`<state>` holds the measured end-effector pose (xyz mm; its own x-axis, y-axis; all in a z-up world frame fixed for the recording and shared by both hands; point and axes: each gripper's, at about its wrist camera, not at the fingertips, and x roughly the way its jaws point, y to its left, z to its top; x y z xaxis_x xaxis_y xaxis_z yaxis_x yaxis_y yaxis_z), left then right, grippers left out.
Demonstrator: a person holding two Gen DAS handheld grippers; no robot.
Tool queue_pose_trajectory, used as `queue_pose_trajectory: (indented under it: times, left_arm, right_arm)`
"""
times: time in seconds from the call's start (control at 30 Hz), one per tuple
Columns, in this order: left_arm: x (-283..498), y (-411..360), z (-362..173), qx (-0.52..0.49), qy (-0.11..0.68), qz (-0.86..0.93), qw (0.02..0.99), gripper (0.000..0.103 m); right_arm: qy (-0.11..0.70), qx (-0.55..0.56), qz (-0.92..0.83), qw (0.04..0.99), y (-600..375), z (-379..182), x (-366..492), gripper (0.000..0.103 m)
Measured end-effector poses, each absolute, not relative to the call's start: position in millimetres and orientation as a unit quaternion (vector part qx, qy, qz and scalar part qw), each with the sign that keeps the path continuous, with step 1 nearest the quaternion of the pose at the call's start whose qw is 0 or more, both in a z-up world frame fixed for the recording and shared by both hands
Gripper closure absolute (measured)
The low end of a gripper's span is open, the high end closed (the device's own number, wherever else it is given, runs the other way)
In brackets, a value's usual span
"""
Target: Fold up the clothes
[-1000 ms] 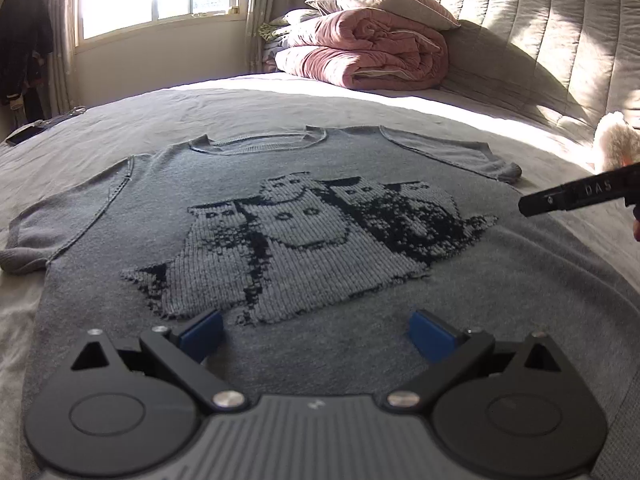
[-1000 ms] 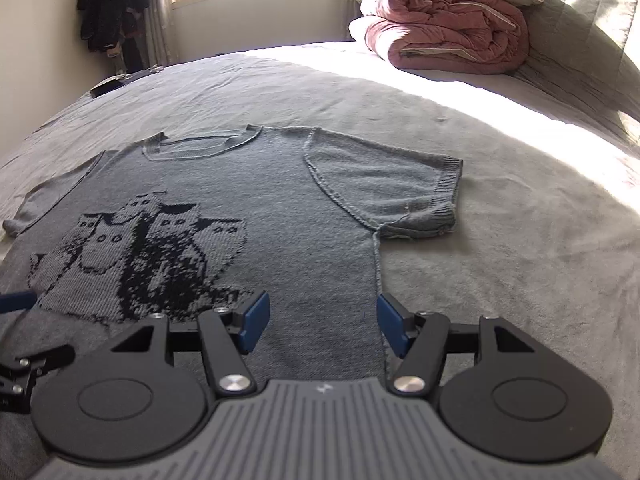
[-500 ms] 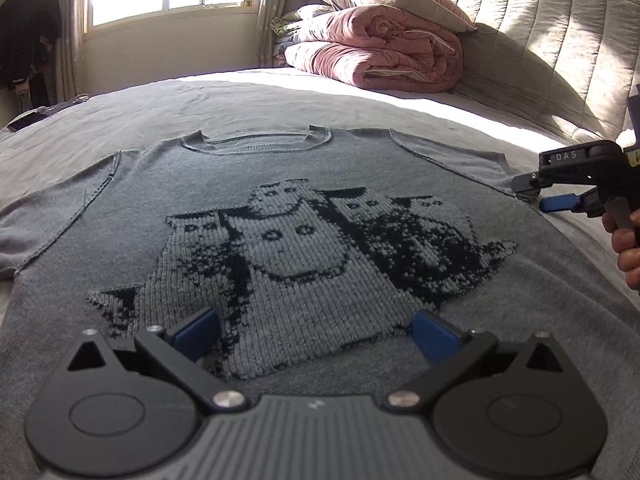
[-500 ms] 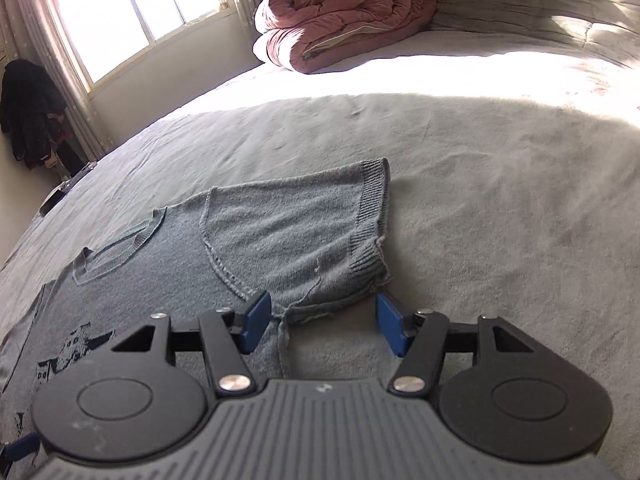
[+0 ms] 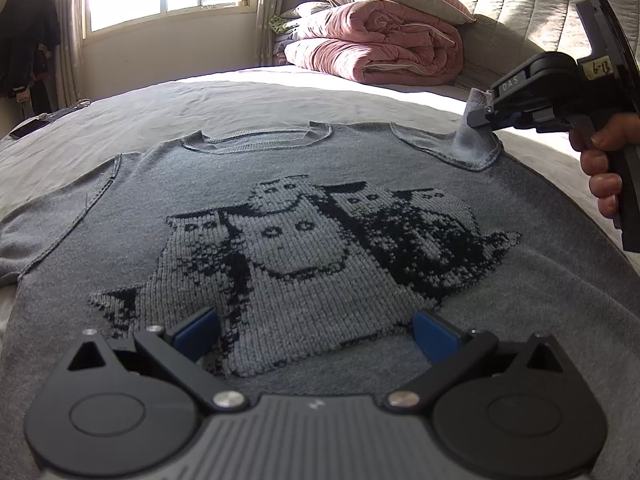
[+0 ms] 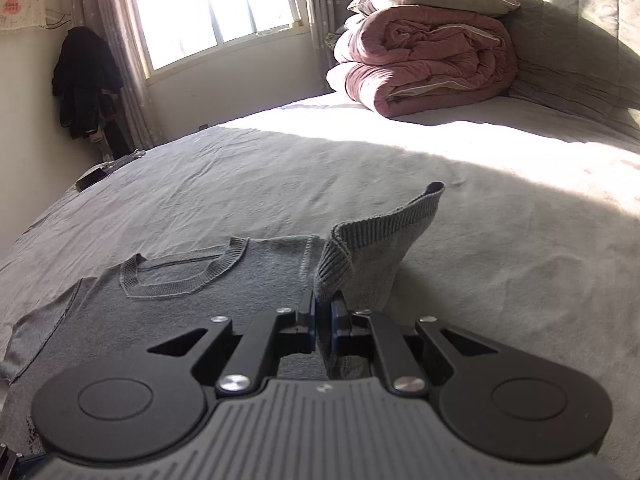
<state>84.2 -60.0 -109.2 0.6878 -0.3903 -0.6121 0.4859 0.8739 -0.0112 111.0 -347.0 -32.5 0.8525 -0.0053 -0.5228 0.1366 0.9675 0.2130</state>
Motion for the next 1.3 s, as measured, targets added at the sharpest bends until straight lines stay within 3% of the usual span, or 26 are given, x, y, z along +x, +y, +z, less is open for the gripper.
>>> queue_pose_trajectory:
  times: [0.33,0.63,0.7,0.73,0.77,1.13,1.3]
  left_arm:
    - [84.1,-60.3,-109.2,0.077,0.315,-0.238,0.916,0.000]
    - [83.9,-60.6,-109.0,0.077,0.315,-0.237,0.916,0.000]
    - [83.8,-60.6,-108.9,0.077,0.315,-0.237,0.916,0.000]
    - [83.9,-60.7,-109.0,0.077,0.315,-0.237,0.916,0.000]
    - [83.9,-60.7,-109.0,0.077,0.315,-0.237,0.916,0.000]
    - [84.0,-61.4,-109.4,0.078,0.315,-0.236,0.916,0.000]
    - [83.6,-62.2,-109.4,0.080,0.314,-0.235,0.916,0.000]
  right_arm:
    - [0.330,0.076,0.109,0.934,-274.4,-43.3,146.1,0.094]
    - [0.387,0.038,0.155,0.908,-244.6,-62.3,149.3,0.084]
    - [0.386,0.053,0.169,0.905,-249.4,-54.4,145.5,0.077]
    - [0.379,0.059,0.175,0.907,-252.5,-48.9,142.2,0.064]
    - [0.372,0.065,0.181,0.908,-255.7,-43.4,138.9,0.059]
    - [0.332,0.102,0.081,0.934,-291.9,-36.2,155.5,0.059]
    - [0.353,0.105,0.061,0.928,-293.7,-47.4,174.9,0.060]
